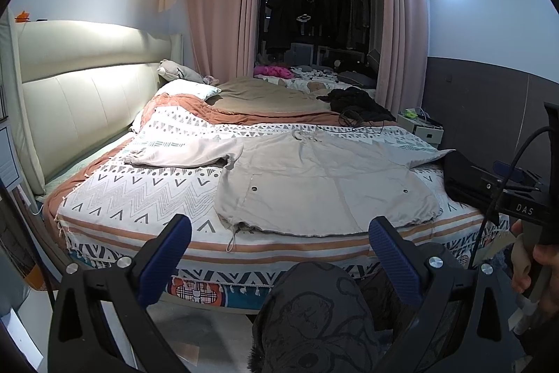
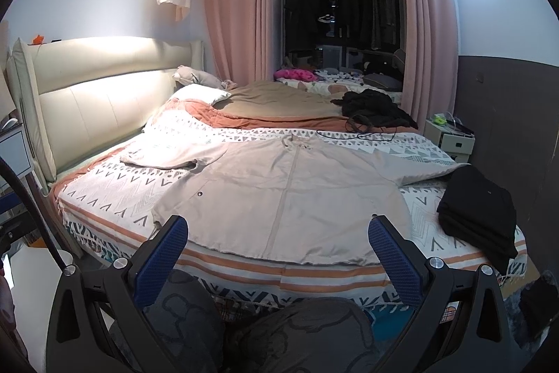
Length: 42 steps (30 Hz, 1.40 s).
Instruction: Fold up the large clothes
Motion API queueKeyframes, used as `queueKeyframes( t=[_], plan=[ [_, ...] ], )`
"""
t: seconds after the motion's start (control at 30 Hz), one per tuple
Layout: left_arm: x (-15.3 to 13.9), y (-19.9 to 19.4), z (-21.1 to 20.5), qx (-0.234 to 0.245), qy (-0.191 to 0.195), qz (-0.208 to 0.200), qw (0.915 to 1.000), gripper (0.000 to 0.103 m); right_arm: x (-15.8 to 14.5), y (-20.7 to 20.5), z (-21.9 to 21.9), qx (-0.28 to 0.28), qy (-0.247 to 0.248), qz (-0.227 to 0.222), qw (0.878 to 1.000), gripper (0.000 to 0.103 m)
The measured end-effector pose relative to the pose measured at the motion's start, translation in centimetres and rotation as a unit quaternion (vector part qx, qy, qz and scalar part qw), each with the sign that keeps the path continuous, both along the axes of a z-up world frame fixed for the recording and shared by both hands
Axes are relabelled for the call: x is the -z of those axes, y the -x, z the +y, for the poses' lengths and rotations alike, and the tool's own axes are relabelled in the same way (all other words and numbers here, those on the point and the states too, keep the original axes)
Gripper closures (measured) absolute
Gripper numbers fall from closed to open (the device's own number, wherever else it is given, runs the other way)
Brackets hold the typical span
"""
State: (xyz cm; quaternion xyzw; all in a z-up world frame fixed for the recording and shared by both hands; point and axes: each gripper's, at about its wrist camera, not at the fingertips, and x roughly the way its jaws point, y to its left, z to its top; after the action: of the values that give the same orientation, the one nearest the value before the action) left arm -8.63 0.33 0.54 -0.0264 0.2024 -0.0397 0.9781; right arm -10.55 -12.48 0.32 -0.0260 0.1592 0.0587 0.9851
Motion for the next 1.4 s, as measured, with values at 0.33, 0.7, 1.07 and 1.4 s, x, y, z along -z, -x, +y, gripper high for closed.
queueKeyframes(
  t=[0.33,0.7,1.07,1.4],
  plan=[
    [-0.2,0.5,0.1,-0.005,-0.011,-0.008,0.9999,0.000,-0.1,0.3,0.2,-0.008,0.007,-0.008,1.000,0.000],
    [-0.4,-0.6,1.2,-0.015,-0.008,-0.004,0.9999,0.000,-0.3,-0.4,-0.2,-0.017,-0.040,-0.031,0.999,0.000],
    [0.0,-3.2,3.2,-0.038,0.005,0.001,0.9993,0.000,-0.8,-3.4,0.5,-0.026,-0.032,-0.012,0.999,0.000],
    [0.2,-6.3,6.2,-0.070,0.022,0.007,0.9973,0.000,-1.4,-7.2,1.0,-0.032,-0.046,0.005,0.998,0.000]
  ],
)
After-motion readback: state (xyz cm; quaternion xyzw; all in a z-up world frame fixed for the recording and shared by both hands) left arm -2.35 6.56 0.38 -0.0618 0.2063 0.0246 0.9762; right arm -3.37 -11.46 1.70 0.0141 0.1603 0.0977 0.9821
